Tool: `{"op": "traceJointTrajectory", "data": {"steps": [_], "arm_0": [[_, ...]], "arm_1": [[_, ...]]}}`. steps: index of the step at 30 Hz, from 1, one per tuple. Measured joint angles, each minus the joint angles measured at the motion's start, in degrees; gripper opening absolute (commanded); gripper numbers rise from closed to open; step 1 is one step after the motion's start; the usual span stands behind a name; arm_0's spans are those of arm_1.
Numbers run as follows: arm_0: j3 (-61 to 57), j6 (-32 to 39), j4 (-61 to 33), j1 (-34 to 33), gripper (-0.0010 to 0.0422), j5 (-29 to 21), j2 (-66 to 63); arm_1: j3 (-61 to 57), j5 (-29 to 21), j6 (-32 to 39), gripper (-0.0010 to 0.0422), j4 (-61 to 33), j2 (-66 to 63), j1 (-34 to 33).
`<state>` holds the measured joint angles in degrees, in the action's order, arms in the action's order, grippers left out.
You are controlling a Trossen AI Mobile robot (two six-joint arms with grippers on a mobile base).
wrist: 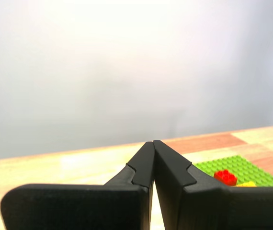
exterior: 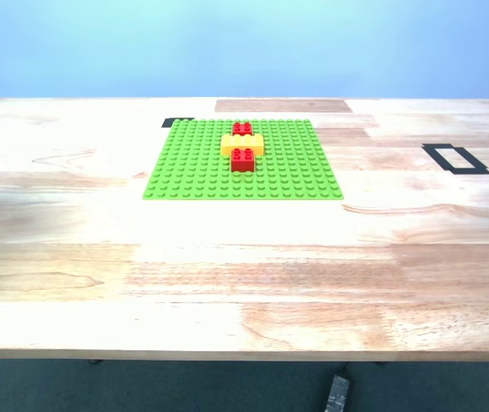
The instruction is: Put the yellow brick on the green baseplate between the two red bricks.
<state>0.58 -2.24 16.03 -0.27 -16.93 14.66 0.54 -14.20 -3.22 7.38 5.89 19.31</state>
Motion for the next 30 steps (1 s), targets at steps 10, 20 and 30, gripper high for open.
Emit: {"op": "traceJointTrajectory", "data": {"steps": [10, 20, 30], "arm_0": [[-0.04, 2.14, -1.88, 0.02, 0.0, 7.76, 0.04], [-0.07, 2.12, -3.72, 0.04, 0.0, 5.97, 0.09], [-0.09, 2.03, -3.45, 0.02, 0.0, 5.97, 0.09]], "arm_1": [[-0.02, -7.23, -2.86, -0.0001, 0.24, 0.44, -3.78], [0.0, -1.25, -2.82, -0.0001, 0.17, 0.48, -5.46], [0.0, -0.85, -2.95, -0.0001, 0.15, 0.57, -5.51]]}}
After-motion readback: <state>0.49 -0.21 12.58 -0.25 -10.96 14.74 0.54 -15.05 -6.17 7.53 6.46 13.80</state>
